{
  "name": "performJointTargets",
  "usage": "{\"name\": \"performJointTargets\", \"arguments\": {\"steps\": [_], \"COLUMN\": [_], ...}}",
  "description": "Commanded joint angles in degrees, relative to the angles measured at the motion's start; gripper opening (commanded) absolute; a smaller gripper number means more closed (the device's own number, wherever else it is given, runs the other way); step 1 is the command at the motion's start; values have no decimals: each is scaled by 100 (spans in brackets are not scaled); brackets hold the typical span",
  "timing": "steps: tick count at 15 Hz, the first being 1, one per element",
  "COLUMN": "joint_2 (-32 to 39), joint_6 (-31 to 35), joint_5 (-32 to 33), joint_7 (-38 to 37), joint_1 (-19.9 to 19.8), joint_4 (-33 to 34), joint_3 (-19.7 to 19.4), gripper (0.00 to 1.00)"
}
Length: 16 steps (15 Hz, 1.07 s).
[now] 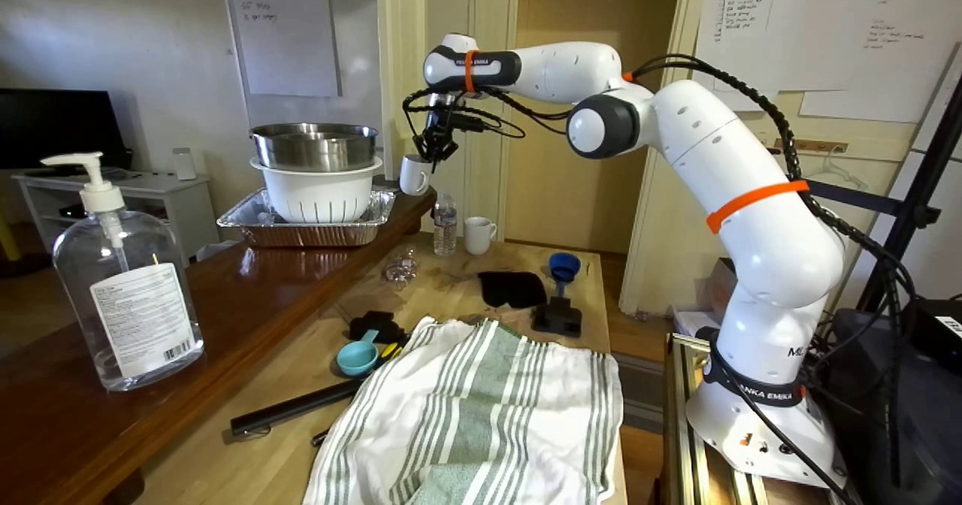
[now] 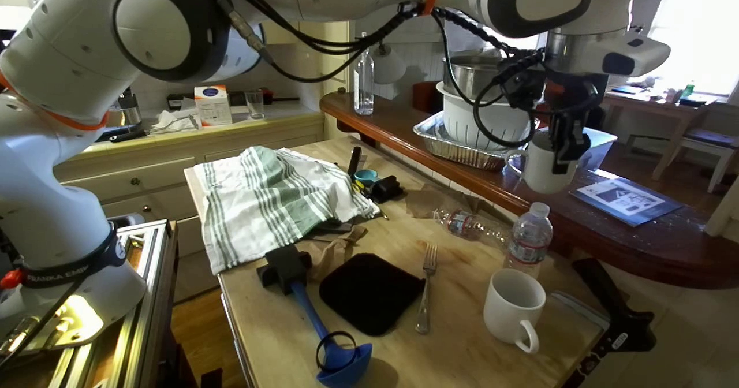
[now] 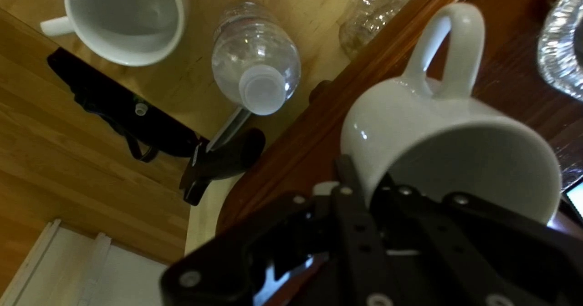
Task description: Move one white mug to the counter
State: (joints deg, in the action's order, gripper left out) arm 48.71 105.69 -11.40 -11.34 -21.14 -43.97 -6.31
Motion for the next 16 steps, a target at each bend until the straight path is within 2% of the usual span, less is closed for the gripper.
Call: {"name": "performJointTargets", "arguments": {"steps": [1,4,10,11,16], "joint_2": [302,425,501,500,502], "joint_6": [402,727,794,783,755], "joint_5": [-134,-145,-106,-97,-89], "joint_7": [112,230,311,317,324], "joint_1": [-51,-52,-57,-55,-63], "joint_4": [254,268,298,302,403], "joint_3": [123,235,398,408,459], "gripper": [3,3,3,29,66]}}
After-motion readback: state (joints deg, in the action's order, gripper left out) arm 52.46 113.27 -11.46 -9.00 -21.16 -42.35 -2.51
